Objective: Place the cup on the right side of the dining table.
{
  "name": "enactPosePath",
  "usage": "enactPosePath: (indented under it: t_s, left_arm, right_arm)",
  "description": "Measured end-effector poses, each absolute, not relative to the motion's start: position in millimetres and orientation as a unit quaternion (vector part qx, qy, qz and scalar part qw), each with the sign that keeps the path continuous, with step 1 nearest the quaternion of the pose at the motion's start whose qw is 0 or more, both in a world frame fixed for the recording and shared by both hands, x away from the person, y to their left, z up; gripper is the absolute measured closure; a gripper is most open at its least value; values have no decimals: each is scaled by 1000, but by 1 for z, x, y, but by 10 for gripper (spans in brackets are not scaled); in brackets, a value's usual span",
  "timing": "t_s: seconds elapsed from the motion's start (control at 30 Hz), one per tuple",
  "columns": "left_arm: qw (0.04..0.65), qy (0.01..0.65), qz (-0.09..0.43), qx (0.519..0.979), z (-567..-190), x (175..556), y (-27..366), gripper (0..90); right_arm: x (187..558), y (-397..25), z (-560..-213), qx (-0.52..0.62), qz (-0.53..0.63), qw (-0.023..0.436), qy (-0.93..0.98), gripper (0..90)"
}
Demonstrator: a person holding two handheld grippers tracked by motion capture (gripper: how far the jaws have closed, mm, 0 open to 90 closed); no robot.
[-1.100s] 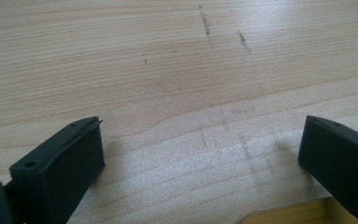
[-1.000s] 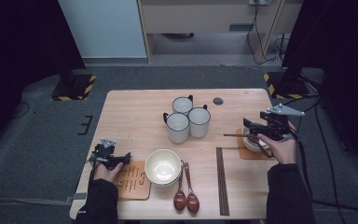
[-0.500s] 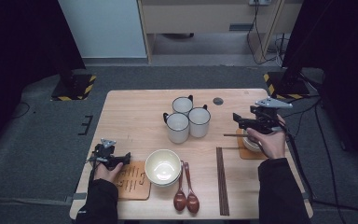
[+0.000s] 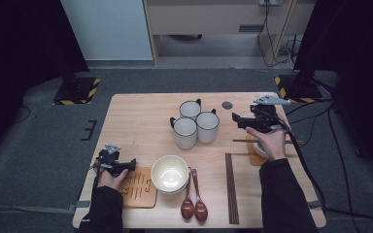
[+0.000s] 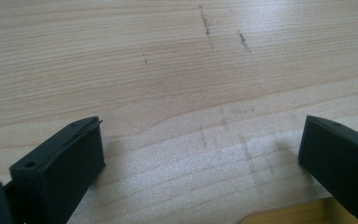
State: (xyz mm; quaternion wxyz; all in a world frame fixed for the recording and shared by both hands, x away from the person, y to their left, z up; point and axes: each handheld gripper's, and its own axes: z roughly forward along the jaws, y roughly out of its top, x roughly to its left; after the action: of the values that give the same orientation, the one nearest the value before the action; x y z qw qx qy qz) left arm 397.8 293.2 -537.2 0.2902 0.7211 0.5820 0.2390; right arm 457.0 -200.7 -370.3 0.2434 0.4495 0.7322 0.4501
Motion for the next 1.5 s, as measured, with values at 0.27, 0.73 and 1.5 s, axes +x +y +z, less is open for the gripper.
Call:
enactPosePath:
  t_s: [0.27,0.73,1.5]
  left_arm:
    - [290,582,239,721,-537,398,293,0]
    - [290,582,239,721,-537,398,293,0]
    - [290,582,239,721,-537,398,293,0]
  right_arm:
    - [466,-180,-370,442,449,241,739,211]
    - [484,-157,-385,444,436,225,750,215]
    - [512,-133,-404,451,413,225,759,266]
